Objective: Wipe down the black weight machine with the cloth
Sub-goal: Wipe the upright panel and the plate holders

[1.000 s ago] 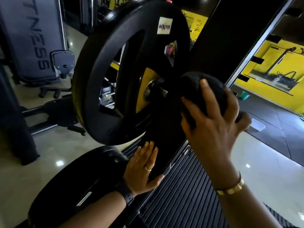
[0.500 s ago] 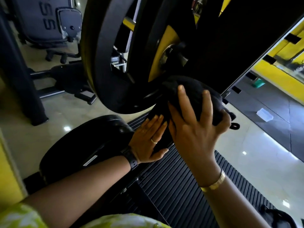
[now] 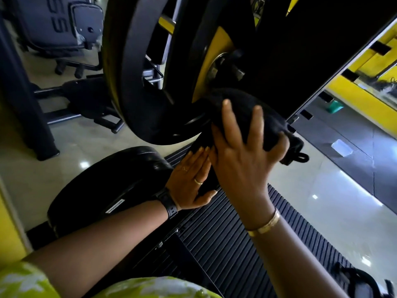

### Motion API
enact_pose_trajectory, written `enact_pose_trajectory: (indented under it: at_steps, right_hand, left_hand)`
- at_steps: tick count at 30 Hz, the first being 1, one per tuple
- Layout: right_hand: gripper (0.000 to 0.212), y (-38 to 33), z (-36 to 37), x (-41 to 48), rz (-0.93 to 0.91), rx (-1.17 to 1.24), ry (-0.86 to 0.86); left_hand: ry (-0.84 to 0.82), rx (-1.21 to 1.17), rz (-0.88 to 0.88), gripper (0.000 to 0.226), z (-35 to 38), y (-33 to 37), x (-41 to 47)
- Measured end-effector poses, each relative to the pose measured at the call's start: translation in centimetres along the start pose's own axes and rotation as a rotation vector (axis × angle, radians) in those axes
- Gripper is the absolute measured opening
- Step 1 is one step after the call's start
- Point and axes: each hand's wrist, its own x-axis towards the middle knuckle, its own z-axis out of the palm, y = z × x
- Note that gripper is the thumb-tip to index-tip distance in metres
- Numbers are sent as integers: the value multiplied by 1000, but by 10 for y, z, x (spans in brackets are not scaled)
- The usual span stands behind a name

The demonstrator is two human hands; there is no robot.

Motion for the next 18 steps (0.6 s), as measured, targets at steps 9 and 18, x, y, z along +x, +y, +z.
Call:
enact_pose_trajectory:
  at_steps: [9, 18]
  right_hand:
    - [39, 24, -15, -33, 108, 204, -98]
    - [39, -33, 7, -23, 19, -14, -20]
  left_hand:
    - [-30, 15, 11, 64, -2, 5, -42]
    - [36, 9, -75, 67, 5, 3, -55]
